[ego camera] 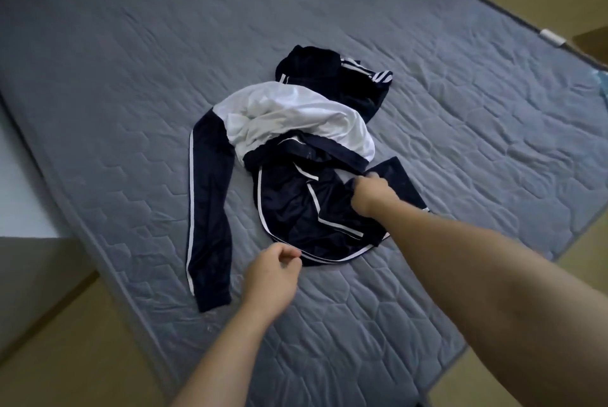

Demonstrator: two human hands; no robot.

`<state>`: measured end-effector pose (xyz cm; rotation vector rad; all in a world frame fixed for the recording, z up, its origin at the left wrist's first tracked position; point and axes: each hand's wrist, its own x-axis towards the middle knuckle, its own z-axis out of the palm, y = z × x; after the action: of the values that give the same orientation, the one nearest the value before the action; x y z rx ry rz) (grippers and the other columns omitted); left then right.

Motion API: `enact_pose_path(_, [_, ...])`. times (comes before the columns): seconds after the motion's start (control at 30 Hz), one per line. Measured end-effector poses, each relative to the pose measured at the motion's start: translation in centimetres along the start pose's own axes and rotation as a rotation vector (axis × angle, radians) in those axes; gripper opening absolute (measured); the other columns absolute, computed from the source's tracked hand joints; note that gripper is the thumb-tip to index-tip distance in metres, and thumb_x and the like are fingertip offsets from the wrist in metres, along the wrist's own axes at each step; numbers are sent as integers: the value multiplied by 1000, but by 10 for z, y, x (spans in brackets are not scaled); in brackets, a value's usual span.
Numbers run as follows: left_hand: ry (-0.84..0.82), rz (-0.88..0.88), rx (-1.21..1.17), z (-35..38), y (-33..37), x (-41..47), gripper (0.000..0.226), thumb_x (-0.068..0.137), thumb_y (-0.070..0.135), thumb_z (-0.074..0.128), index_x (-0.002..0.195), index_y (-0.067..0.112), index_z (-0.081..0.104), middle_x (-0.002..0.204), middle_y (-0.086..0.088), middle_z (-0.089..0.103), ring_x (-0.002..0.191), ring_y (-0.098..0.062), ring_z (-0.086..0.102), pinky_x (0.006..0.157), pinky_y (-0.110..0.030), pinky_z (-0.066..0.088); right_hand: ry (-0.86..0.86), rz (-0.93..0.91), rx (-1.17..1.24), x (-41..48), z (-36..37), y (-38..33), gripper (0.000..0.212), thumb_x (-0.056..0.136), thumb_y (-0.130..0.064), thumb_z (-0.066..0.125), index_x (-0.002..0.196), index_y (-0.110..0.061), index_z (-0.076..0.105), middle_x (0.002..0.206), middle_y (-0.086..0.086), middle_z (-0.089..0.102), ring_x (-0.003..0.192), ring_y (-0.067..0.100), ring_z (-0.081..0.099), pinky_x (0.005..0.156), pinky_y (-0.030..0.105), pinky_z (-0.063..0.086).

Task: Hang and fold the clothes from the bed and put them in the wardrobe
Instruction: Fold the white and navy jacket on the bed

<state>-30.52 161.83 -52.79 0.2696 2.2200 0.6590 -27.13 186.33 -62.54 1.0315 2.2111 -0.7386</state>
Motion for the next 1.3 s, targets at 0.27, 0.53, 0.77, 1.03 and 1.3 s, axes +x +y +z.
enact_pose_path(0.27, [78, -23, -65, 33, -65, 52, 15, 95, 23, 64, 90, 37, 66, 95, 19, 67, 83, -7, 68, 74, -22, 49, -85, -80, -259, 139, 33, -6, 49, 103, -34, 33, 152, -38, 35, 167, 4, -12, 151, 41, -11, 121, 62, 5])
enact_pose_path(0.53, [116, -113, -210, -10, -91, -6, 17, 94, 14, 66, 87, 29, 69, 82, 7, 69, 59, -7, 67, 56, -17, 51, 236, -120, 251, 38, -2, -42, 19, 90, -4, 54, 88, -4, 72, 87, 10, 67, 88, 32, 64, 75, 37, 54])
enact_pose_path(0.77, [81, -224, -628, -135, -11, -117, 31, 101, 45, 52, 109, 18, 65, 107, -8, 68, 87, -21, 65, 74, -43, 58, -125, -155, 1174, -225, -72, -165, 17, 86, 12, 63, 89, -4, 68, 86, 13, 66, 70, 22, 65, 53, 31, 58])
enact_pose_path(1.03, [-135, -9, -1047, -309, 65, -268, 21, 98, 21, 48, 93, 15, 67, 76, -4, 73, 62, -17, 68, 65, -30, 50, -14, -428, 1063, -479, -127, -289, 34, 77, 16, 47, 83, -1, 76, 86, 20, 73, 84, 34, 72, 82, 51, 61])
enact_pose_path(1.3, [196, 389, -397, -416, 80, -383, 24, 82, -4, 50, 69, 13, 61, 68, -10, 56, 60, -23, 50, 49, -21, 37, 454, -691, 515, -592, -140, -320, 41, 80, -2, 69, 104, -35, 71, 105, -9, 67, 94, 7, 63, 63, 15, 47])
